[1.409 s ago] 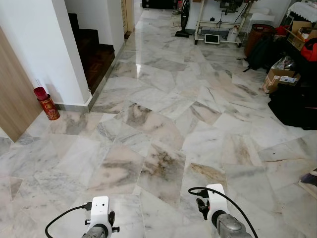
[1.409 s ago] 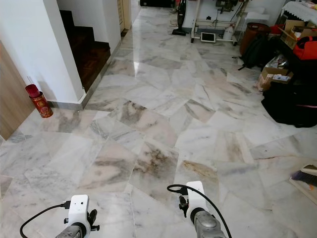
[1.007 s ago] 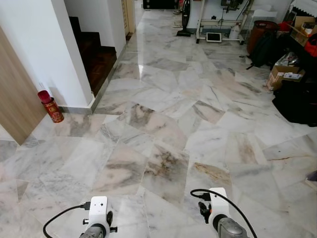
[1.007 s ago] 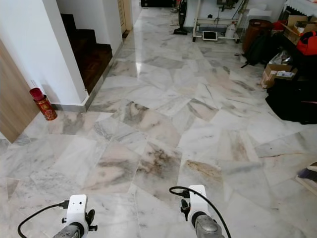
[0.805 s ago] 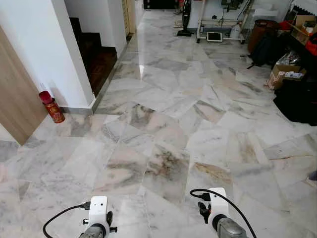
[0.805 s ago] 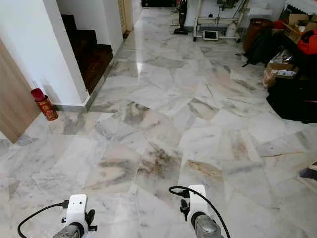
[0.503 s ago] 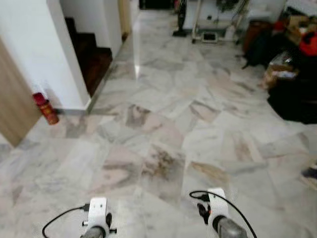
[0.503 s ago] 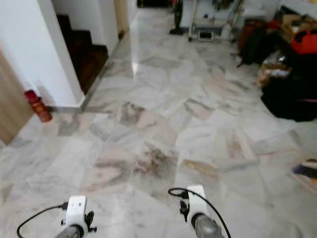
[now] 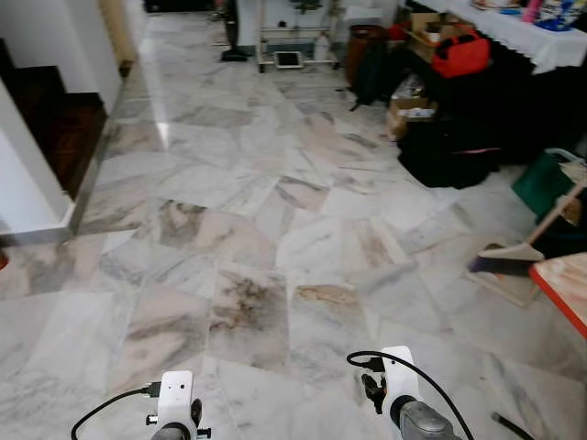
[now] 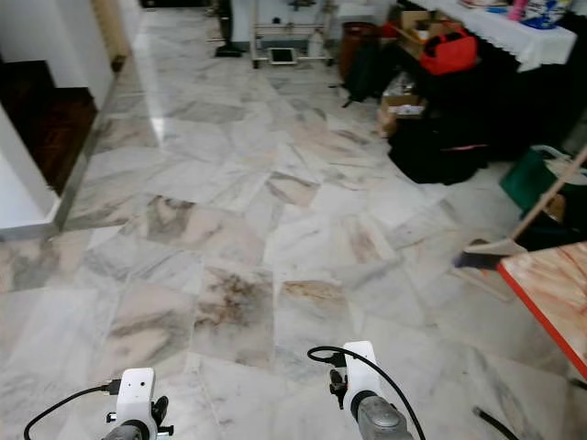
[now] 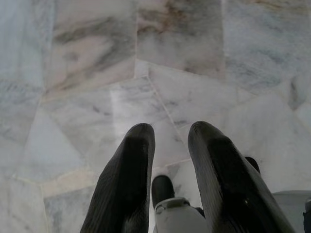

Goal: Setting the table

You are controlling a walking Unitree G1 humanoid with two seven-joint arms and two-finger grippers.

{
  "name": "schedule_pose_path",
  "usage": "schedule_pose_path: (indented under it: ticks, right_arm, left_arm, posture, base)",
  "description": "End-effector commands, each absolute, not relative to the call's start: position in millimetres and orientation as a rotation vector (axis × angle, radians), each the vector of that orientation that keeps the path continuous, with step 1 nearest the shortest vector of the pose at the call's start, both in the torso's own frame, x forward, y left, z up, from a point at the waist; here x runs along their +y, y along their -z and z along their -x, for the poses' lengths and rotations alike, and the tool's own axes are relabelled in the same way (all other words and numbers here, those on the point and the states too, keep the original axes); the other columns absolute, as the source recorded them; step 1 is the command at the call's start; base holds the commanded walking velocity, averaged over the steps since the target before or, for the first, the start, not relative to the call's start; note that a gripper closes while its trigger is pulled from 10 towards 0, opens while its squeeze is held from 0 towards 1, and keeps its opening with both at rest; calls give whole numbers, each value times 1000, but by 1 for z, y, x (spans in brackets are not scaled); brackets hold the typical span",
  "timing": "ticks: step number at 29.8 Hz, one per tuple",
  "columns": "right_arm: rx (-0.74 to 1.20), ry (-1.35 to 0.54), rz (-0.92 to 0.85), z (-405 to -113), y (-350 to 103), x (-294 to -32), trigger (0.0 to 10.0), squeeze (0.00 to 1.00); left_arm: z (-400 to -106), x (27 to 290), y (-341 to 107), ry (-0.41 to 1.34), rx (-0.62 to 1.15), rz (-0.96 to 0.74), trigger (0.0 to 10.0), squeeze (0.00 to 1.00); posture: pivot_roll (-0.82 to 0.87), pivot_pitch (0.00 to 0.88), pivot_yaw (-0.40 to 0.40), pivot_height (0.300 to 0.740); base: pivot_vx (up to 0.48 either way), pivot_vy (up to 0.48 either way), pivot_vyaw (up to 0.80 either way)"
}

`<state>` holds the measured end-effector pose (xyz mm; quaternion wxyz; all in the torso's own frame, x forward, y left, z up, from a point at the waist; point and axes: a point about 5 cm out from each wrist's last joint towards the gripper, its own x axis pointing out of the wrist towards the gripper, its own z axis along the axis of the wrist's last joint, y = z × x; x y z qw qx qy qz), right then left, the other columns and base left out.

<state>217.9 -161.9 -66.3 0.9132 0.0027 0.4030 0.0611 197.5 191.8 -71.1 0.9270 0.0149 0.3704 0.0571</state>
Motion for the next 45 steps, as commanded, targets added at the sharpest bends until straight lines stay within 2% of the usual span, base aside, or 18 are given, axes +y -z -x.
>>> schedule_pose_path:
  ticks: [1,18,45]
  right_arm:
    - [835,-123,-2,-218,66,-164,10000,0]
    - [836,-121,6,-219,66,-168,10000,0]
    - [833,-118,3,-220,65,-168,10000,0]
  left_arm:
    - [-195,194,72,-137,765,-34,10000,0]
    - [-191,194,74,-176,773,-4,10000,0]
    - [-197,192,72,-174,760,-12,10000,0]
  posture:
    - [84,0,-44,732]
    - [84,0,-70,732]
    - [73,0,-64,732]
  base:
    - [0,-480,-800]
    - [0,-28,-800]
    - [0,0,-800]
